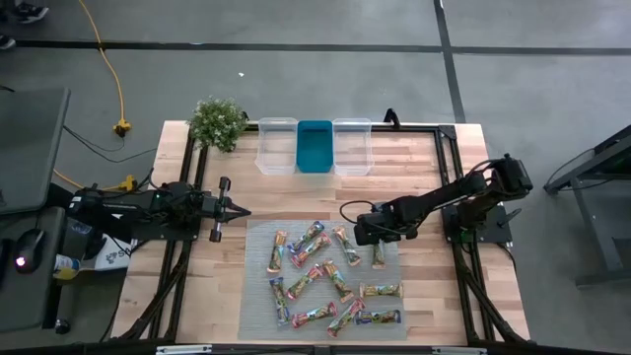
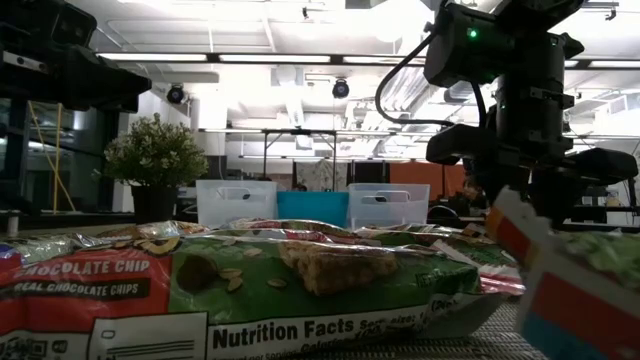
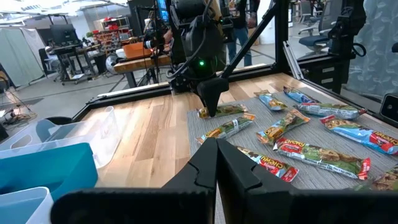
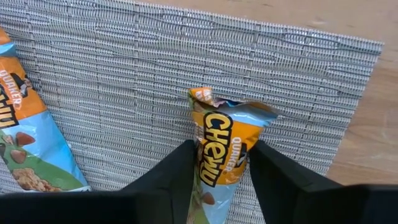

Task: Pick and place Granola Bars by type
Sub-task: Put the orange granola bar into the right transparent bin

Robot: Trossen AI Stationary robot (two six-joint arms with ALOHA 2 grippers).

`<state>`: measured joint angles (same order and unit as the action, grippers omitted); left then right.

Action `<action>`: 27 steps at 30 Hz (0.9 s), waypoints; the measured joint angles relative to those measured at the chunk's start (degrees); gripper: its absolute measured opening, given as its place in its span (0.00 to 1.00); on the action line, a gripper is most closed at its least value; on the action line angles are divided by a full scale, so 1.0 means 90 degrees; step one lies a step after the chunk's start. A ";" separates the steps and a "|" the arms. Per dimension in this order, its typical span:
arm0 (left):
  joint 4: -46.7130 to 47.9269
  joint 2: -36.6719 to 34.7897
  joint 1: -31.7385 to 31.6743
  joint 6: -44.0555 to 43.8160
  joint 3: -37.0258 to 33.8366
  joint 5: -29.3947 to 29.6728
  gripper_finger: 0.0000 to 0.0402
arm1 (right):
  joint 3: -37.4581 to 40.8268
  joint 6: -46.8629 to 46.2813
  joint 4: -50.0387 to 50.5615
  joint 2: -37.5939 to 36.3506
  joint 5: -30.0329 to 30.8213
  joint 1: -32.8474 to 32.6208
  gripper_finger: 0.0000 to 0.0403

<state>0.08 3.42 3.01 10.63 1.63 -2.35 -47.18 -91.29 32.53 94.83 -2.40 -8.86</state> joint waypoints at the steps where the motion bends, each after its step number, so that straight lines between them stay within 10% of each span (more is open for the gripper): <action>1: 0.0000 0.0000 0.0001 -0.0002 0.0000 -0.0001 0.00 | 0.0000 0.0000 0.0000 0.0002 -0.0004 0.0000 0.33; 27: 0.0002 0.0000 0.0001 0.0000 0.0002 -0.0001 0.00 | -0.0403 0.0402 -0.0358 -0.0580 0.0397 0.0145 0.16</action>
<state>0.10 3.42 3.02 10.63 1.65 -2.36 -50.80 -87.67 29.31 89.61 1.18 -7.56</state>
